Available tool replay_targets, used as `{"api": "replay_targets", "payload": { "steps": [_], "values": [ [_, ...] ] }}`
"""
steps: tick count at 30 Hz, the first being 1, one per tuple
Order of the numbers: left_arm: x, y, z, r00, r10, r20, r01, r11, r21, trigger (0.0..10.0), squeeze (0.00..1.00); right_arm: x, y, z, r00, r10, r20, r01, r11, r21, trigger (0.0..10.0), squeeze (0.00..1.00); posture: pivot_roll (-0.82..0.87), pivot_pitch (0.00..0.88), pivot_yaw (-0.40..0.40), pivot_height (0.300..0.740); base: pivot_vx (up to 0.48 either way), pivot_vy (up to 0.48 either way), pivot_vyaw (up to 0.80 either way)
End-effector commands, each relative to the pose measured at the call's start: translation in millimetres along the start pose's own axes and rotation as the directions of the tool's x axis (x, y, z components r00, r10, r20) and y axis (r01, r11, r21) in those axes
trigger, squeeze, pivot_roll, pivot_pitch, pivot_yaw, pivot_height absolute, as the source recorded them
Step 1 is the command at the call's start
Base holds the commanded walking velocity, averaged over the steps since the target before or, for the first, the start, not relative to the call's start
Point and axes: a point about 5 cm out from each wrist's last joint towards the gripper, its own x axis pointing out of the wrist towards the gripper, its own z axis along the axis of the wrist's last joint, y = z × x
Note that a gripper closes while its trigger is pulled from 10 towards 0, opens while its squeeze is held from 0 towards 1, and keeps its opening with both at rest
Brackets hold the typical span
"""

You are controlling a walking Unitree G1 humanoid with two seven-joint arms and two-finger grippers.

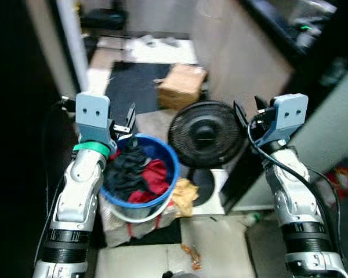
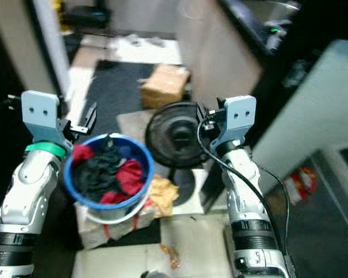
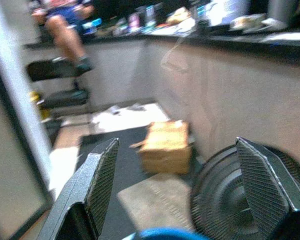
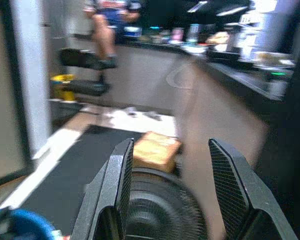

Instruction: Clothes washing

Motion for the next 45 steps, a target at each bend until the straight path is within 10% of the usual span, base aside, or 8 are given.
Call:
{"api": "replay_targets", "payload": {
  "steps": [1,32,45],
  "values": [
    [-1.9,1.4,-3.6,1.000,0.006,-0.011,-0.006,1.000,0.010,10.0,0.00,-1.3,-1.1,-2.1,1.000,-0.004,-0.011,0.004,1.000,-0.001,10.0,0.00,0.01,0.006,-0.023,0.740,0.000,0.000,0.00],
    [-3.5,1.9,-6.1,1.000,0.013,-0.019,-0.013,1.000,0.006,10.0,0.00,-1.6,-0.5,-2.6,1.000,-0.002,-0.016,0.001,1.000,-0.017,10.0,0.00,0.01,0.012,-0.022,0.740,0.278,0.000,0.15],
    [-39.5,9.7,-70.3,0.971,0.080,-0.226,-0.061,0.994,0.088,10.0,0.00,5.7,4.7,-36.4,0.990,-0.002,-0.142,0.002,1.000,-0.002,10.0,0.00,0.06,0.043,-0.082,0.740,0.000,0.000,0.00]
  ]
}}
